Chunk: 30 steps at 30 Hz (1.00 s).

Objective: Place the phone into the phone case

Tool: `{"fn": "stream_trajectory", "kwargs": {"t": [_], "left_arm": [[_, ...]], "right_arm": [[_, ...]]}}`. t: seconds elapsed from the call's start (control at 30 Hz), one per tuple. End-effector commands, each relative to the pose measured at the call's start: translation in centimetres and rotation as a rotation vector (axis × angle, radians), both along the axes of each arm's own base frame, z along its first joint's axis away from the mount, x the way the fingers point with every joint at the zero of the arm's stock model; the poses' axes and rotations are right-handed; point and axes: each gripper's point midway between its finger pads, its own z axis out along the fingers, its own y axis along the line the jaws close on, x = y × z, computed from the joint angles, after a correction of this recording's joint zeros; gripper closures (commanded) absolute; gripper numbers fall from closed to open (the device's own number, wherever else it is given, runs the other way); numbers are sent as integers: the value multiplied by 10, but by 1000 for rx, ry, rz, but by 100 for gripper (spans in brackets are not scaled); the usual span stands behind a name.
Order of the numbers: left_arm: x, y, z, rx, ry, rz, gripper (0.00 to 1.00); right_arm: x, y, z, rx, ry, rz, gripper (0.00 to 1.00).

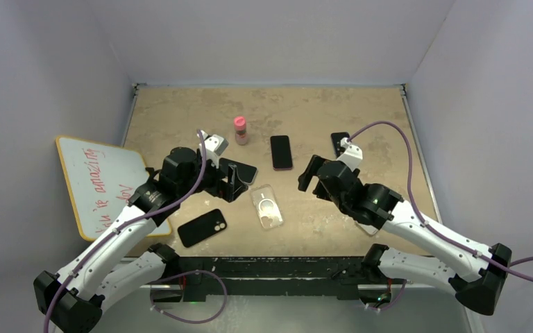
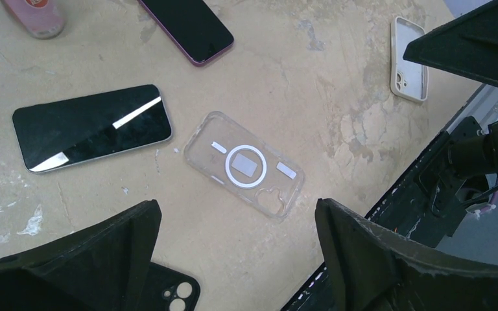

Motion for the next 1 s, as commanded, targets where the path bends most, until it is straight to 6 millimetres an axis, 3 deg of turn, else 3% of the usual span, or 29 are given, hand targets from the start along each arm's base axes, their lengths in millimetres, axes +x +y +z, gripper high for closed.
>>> {"fn": "stream_trajectory", "kwargs": {"t": [0.0, 0.33, 0.53, 0.63, 0.77, 0.9, 0.97], "left_arm": [[4, 1, 16, -23, -43, 13, 7], [-3, 11, 14, -24, -20, 64, 7], [-2, 21, 6, 11, -12, 114, 6], [-1, 23, 4, 15, -11, 122, 6], [0, 25, 0, 29, 4, 142, 6], [0, 26, 1, 26, 0, 147, 6], [0, 28, 2, 26, -3, 155, 6]], "right_arm": [[5, -14, 5, -28, 1, -110, 1], [2, -45, -21, -107, 83, -348, 1], [4, -97, -54, -209, 164, -578, 3], [4, -126, -78, -229, 238, -651, 9], [4, -151, -92, -246, 263, -719, 15], [10, -159, -103, -258, 270, -725, 32], [10, -162, -110, -256, 298, -744, 34]]}}
